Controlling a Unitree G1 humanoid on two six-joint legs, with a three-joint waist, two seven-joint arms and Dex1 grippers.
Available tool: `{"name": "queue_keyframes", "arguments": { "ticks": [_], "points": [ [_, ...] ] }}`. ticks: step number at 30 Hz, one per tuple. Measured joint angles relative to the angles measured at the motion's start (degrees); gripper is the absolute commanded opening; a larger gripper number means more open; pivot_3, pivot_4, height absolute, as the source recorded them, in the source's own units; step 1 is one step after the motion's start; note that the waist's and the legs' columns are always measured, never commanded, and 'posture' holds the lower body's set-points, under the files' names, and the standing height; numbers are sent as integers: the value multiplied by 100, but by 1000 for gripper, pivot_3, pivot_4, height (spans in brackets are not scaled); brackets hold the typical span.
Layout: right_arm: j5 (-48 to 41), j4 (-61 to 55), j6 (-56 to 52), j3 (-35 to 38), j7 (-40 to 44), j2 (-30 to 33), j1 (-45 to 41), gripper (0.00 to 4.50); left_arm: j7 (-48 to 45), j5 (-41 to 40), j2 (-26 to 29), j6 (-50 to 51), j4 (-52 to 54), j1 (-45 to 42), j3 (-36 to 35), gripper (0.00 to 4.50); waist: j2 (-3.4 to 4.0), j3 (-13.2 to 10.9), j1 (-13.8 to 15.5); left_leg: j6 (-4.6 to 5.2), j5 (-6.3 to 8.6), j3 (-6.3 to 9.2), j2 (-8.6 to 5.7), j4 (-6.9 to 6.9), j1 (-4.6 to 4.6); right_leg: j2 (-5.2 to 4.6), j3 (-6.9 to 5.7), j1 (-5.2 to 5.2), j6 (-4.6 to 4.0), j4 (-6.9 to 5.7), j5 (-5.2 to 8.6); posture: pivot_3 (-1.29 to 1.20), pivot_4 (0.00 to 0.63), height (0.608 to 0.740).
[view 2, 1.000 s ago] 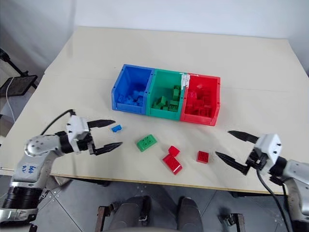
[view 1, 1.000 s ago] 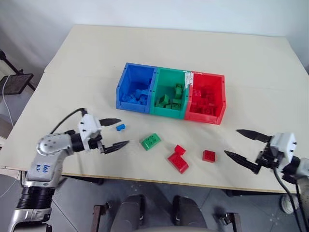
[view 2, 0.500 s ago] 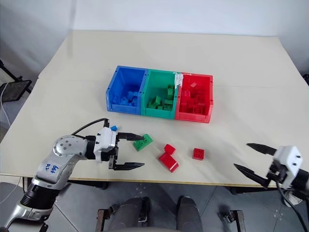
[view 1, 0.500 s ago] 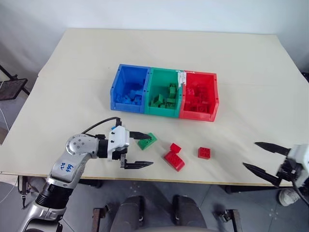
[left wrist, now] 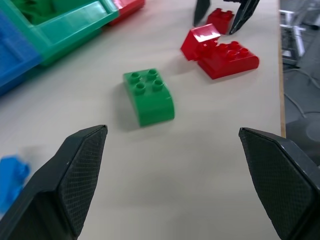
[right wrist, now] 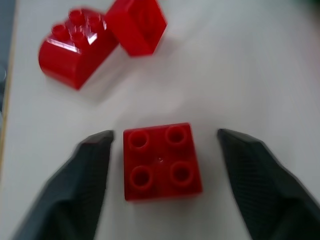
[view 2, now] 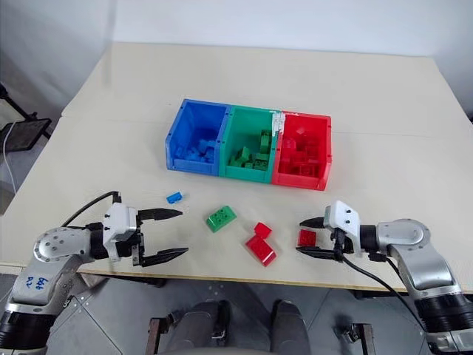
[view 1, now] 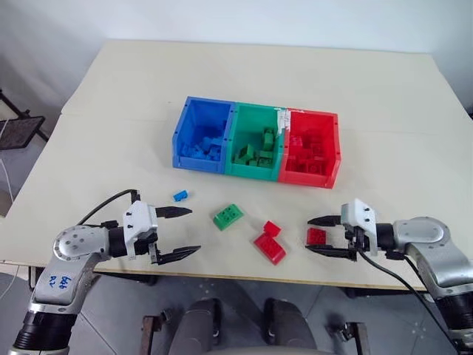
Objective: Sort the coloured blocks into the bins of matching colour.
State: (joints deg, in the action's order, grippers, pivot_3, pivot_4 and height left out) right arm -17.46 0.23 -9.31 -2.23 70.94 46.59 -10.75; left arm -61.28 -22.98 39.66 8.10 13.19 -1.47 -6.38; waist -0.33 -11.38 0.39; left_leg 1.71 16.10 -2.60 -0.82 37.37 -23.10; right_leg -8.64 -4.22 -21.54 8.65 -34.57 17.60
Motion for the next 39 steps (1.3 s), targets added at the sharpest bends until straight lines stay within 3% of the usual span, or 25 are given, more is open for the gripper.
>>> {"name": "queue_keyframes", "arguments": {
  "ticks": [2, 3, 9, 15, 20, 25, 29, 32, 39],
  "points": [
    [34, 74, 77, -37, 59, -18, -80, 1543, 19, -28, -8, -3, 58, 6, -28, 4500, 0, 0, -12, 0, 0, -1, 0, -1, 0, 2, -1, 0, 0, -1, 0, 0, 150, 740],
    [30, 114, 88, -59, 94, -41, -126, 1495, 32, -33, -21, -10, 88, 5, -31, 4500, 0, 0, -25, -1, 0, -1, 1, -1, 0, 4, -1, 0, 0, -2, 0, 0, 150, 740],
    [-419, 151, -296, 144, -163, -472, -493, 1496, 252, -228, -172, 105, 215, -26, -113, 4500, 5, -3, -74, -1, -2, -7, 2, 3, 1, 8, -1, -2, -1, -19, 0, 0, 150, 740],
    [-419, 874, -860, 512, -1598, -1176, -2635, 1496, 1014, -653, -536, 683, 407, -371, -360, 4500, 10, -6, -111, -10, -8, -1, 4, 18, 3, 9, -2, -7, -6, -40, -4, 0, 150, 740],
    [162, 2184, -529, 412, -2187, -1521, -3443, 1496, 1179, -690, -528, 924, 489, -437, -379, 4500, 10, -6, -58, -4, -4, -4, 1, 9, -12, 10, -17, -16, -5, -51, -4, 0, 150, 740],
    [462, 2952, -175, 293, -2240, -1596, -3810, 3136, 1249, -689, -434, 993, 671, -399, -397, 4500, 10, -6, -70, 1, 0, -11, 1, -2, -13, 10, -28, -20, -5, -43, -4, 0, 150, 740],
    [363, 2688, -46, 362, -1920, -1534, -3540, 4459, 1223, -659, -318, 987, 662, -250, -420, 4500, 10, -6, -55, 0, 1, -8, 2, -6, -13, 12, -37, -18, -4, -38, -4, 0, 150, 740],
    [77, 2065, -90, 522, -1566, -1369, -2953, 4459, 1095, -614, -254, 907, 623, -232, -414, 4500, 11, -7, -35, 3, 2, -7, 0, -1, -15, 10, -39, -13, -2, -35, -5, 0, 150, 740],
    [-676, 80, 23, 1617, -787, -586, -96, 4459, 499, -284, -140, 430, 35, -580, 102, 4500, 10, -6, 103, 6, 6, -28, 5, -2, -11, 10, -51, -2, 2, -12, -7, 0, 150, 740]
  ]
}}
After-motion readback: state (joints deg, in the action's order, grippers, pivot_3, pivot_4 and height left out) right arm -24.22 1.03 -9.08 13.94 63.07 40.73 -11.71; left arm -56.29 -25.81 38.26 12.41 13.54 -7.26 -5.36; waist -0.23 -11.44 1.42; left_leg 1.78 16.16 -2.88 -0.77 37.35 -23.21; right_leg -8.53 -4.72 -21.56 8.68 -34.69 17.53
